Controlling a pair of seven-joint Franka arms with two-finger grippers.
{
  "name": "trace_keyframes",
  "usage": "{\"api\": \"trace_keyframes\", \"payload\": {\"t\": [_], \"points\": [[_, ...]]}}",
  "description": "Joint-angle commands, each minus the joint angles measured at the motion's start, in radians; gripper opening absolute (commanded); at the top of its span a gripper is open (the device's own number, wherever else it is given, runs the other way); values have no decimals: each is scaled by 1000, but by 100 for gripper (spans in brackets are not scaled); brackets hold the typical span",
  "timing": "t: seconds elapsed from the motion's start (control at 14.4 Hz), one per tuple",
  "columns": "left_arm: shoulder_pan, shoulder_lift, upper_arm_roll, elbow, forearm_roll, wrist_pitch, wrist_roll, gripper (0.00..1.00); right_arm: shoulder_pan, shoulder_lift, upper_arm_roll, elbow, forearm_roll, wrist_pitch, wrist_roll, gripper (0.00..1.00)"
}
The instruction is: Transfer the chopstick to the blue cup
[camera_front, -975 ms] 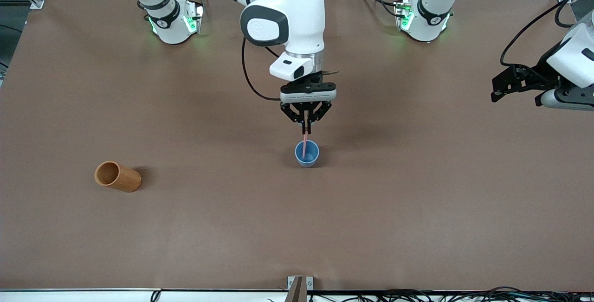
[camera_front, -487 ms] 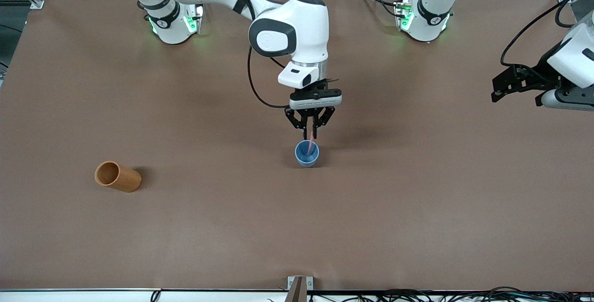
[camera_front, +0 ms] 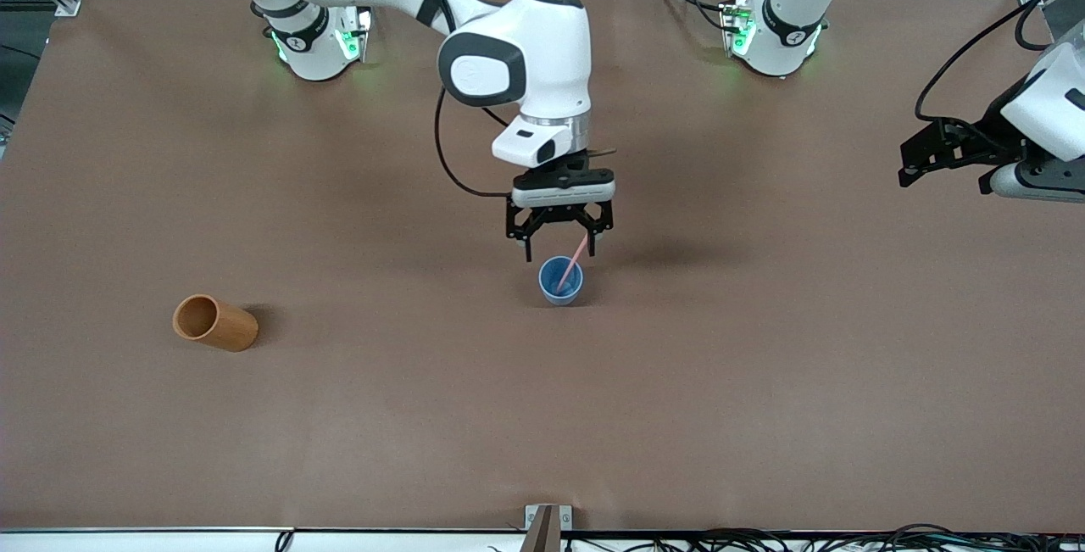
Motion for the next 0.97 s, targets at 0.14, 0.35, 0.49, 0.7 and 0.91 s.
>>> {"api": "trace_keyframes", "payload": {"t": [0.14,0.35,0.49,0.7,0.91], "points": [[-5,-8,12,5,-1,5,20,100,-259,-87,176,-29,183,-11,-83,100],[-12,-7,7,5,19,2,18,100,-345,-164,194,-22,351,-137,-207,100],[-15,-7,7,5,40,2,8,100,-392,-217,166,-19,467,-204,-321,100],[-16,-7,2,5,46,5,1,100,-365,-329,-27,-19,666,-243,-410,100],[-18,-5,1,6,37,7,1,100,-305,-425,-261,-20,868,-336,-574,100]]}}
